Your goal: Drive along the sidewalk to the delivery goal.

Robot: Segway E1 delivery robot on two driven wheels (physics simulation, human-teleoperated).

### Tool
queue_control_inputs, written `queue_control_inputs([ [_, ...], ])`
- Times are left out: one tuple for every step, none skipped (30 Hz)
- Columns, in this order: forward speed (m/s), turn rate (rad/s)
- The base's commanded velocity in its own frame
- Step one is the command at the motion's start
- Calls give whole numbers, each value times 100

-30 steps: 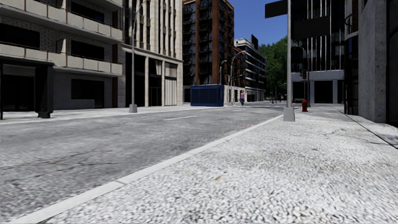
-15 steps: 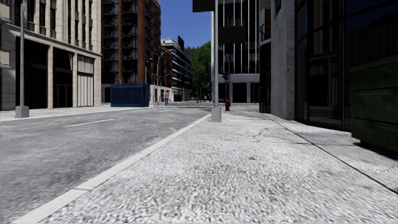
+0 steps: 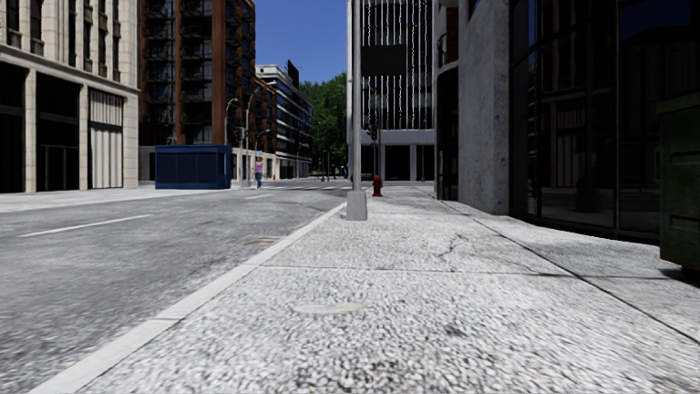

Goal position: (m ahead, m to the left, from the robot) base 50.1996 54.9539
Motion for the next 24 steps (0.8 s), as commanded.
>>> queue_control_inputs([
  [188,0],
  [188,0],
  [188,-10],
  [188,-29],
  [188,-38],
  [188,-40],
  [188,-40],
  [188,-40],
  [188,-41],
  [188,-41],
  [188,-41],
  [188,-41],
  [188,-41],
  [188,-41],
  [188,-41],
  [188,-41],
  [188,-41],
  [188,-41],
  [188,-39],
  [188,-38],
  [188,-38],
  [188,-38],
  [189,-38],
  [190,0],
])
